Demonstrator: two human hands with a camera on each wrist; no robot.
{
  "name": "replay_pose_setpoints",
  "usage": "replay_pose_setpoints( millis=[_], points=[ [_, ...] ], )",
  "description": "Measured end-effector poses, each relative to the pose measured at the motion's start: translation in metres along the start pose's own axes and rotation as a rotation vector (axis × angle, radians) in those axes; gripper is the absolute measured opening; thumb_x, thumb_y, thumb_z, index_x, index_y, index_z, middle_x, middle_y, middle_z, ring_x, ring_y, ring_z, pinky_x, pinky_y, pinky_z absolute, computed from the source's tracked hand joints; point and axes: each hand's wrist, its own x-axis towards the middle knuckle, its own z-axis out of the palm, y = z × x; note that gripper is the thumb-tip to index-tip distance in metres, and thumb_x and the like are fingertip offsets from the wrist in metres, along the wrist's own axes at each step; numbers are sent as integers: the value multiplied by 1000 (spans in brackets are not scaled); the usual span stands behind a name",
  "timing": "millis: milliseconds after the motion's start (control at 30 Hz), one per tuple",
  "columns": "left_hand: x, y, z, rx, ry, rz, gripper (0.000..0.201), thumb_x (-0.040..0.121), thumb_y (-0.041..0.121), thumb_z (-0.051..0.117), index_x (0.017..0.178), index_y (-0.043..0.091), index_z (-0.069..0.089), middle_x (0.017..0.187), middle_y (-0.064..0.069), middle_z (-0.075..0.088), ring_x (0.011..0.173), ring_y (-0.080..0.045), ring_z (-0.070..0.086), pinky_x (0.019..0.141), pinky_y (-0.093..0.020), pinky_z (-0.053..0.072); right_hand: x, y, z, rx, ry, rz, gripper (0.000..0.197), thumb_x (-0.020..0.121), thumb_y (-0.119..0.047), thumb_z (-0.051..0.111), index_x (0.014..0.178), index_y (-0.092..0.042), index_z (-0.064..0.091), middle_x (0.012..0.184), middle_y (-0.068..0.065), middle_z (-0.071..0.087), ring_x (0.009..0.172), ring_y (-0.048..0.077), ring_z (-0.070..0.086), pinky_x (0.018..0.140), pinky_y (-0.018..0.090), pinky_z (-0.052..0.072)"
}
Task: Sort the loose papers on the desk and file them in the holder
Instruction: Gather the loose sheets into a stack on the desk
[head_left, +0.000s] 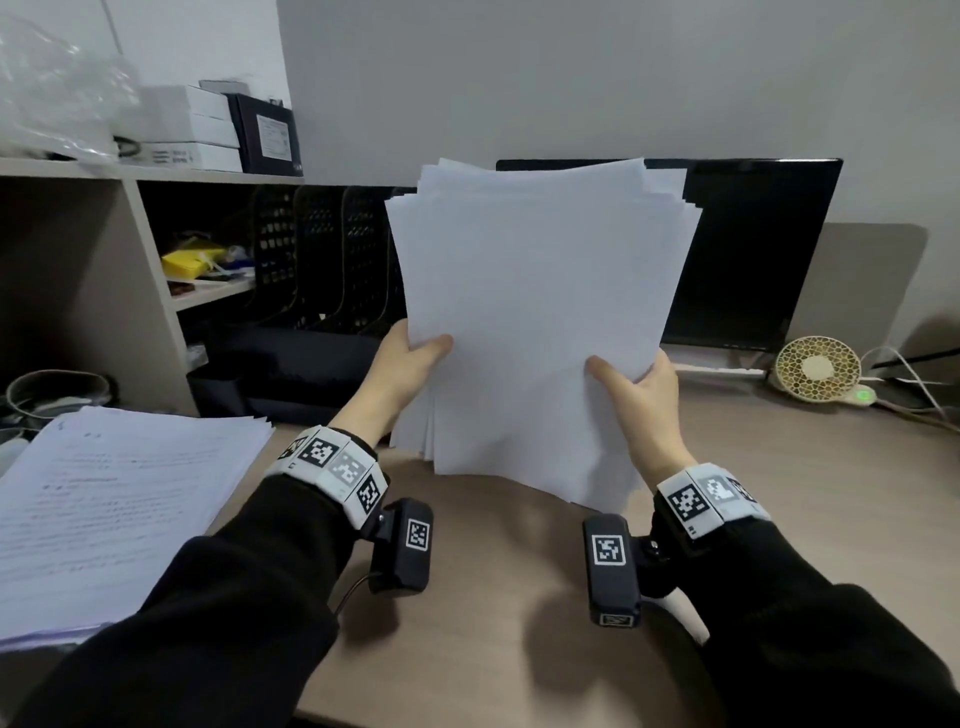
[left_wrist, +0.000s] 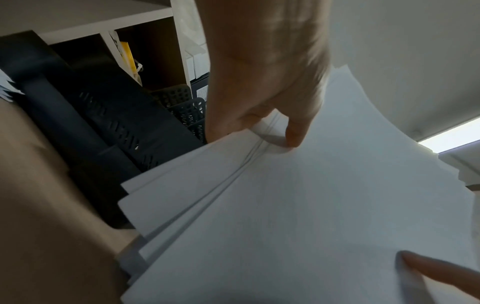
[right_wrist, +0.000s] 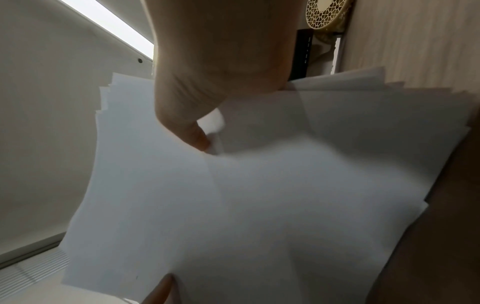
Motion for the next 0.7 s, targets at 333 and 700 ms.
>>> replay_pose_setpoints(
  millis=[333,700],
  points=[
    [7,20,-2,-187,96,81,29,93,11,60,120,4,53,110,1,65,93,-5,64,72,-14,52,27,-41,-4,41,37,-151,36,69,-28,76,101,-19,61,100,-2,69,92,15,67,82,34,56],
    [1,0,6,-223,-52,19,78,57,25,83,123,11,43,123,-6,61,107,-17,65,84,-30,56,17,-7,-13,135,-64,-84,21,71,-15,64,92,-18,63,92,1,70,82,16,66,74,28,53]
  ],
)
